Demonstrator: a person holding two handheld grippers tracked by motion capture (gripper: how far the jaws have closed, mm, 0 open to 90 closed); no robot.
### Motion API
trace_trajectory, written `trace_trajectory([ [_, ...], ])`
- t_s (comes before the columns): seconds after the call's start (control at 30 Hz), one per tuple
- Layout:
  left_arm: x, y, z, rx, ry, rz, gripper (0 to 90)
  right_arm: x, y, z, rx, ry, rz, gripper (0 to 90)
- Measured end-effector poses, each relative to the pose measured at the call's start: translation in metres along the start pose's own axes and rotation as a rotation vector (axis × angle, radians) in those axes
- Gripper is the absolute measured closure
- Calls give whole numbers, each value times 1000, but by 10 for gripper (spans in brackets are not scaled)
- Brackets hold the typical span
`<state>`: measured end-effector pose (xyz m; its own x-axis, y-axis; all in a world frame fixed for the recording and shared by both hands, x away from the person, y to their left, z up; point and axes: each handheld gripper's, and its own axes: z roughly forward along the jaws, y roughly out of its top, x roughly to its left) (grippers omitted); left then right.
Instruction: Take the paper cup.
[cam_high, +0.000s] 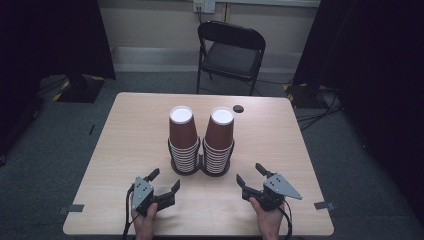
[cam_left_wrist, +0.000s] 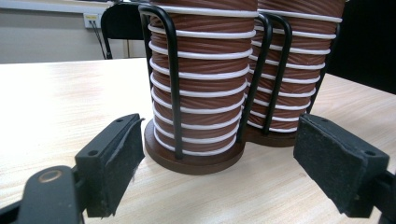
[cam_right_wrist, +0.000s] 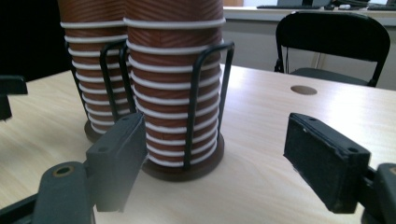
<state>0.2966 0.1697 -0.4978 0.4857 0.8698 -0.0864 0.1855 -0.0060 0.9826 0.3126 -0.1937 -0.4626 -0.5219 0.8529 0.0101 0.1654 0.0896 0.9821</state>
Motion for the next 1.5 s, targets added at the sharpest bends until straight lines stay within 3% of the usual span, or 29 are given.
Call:
trace_trajectory([
  [0.3, 0, -1, -3, -30, 2, 4, 160, 0, 13, 6, 11, -5, 10, 253],
  [0.47, 1, -2, -4, -46, 2, -5, 168, 0, 19, 8, 11, 18, 0, 259],
  [0.57, 0, -2, -4, -39, 0, -1, 181, 1, 22, 9, -29, 11, -23, 278],
  [0.7, 1, -1, -3, -32, -14, 8, 199, 2, 26, 10, -21, 15, -34, 289],
  [0.87, -1, -1, -2, -18, -35, 48, 211, 1, 36, 15, -11, 29, -16, 270],
  [1.37, -4, -1, -2, -25, 7, 59, 158, 8, 73, 29, -54, 91, -20, 174],
  [1.5, -3, -1, -2, -25, -5, 55, 158, 7, 80, 33, -61, 110, -11, 152],
])
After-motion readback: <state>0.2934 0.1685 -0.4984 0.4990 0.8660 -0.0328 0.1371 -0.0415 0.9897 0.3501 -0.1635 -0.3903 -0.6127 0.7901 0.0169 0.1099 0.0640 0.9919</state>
